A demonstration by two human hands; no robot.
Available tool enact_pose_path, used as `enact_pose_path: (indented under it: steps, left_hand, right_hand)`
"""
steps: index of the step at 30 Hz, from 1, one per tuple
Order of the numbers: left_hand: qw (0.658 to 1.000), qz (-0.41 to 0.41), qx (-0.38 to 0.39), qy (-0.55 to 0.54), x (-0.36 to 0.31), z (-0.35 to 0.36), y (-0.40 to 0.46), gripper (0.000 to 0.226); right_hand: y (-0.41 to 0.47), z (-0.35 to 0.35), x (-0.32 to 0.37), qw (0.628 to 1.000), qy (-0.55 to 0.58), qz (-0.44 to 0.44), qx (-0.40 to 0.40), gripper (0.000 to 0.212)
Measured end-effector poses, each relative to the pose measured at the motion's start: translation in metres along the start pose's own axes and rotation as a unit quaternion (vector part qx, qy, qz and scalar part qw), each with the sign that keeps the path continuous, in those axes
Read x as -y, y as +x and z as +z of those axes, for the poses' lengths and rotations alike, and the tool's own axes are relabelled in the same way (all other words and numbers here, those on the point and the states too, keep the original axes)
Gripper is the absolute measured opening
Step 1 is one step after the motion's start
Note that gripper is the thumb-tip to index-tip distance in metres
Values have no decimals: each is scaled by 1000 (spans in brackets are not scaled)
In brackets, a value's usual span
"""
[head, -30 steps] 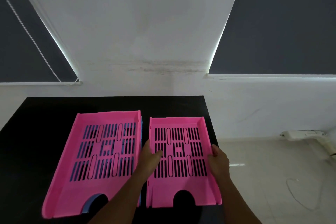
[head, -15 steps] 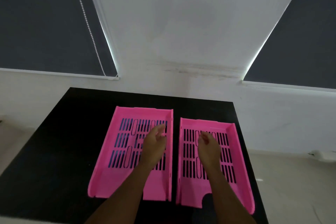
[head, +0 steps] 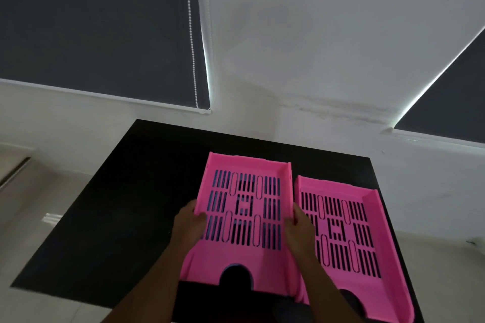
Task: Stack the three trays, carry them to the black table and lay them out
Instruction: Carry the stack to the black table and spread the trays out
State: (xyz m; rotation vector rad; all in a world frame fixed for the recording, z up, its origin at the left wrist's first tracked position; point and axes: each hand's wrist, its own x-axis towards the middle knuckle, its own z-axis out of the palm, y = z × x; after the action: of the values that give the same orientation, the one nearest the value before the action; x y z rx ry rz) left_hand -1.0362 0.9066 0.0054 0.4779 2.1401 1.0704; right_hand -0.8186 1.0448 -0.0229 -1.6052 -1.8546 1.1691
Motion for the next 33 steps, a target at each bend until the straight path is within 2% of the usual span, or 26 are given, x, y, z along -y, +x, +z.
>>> enact_pose_path:
  steps: [4, 8, 15, 19, 26, 33]
  left_hand:
    - [999, 32, 32, -22, 2, -18, 8, 32]
    - [996, 63, 22, -52, -1, -48, 23, 28]
    - [998, 58, -20, -32, 23, -128, 54, 26]
    - [997, 40, -65, -1, 51, -179, 66, 33]
    - [993, 26, -108, 35, 98, -234, 82, 36]
    - [995, 28, -82, 44, 111, -236, 91, 30]
  right_hand:
    - [2, 7, 13, 999, -12, 0, -34, 38]
    - [-1, 25, 43, 998, 8, -30, -53, 34]
    - [-12, 93, 103, 996, 24, -80, -17, 34]
    - [-24, 147, 129, 995, 25, -99, 16, 26]
    - [-43, 218, 144, 993, 24, -53, 105, 37]
    - [-49, 231, 138, 990, 19, 1, 142, 37]
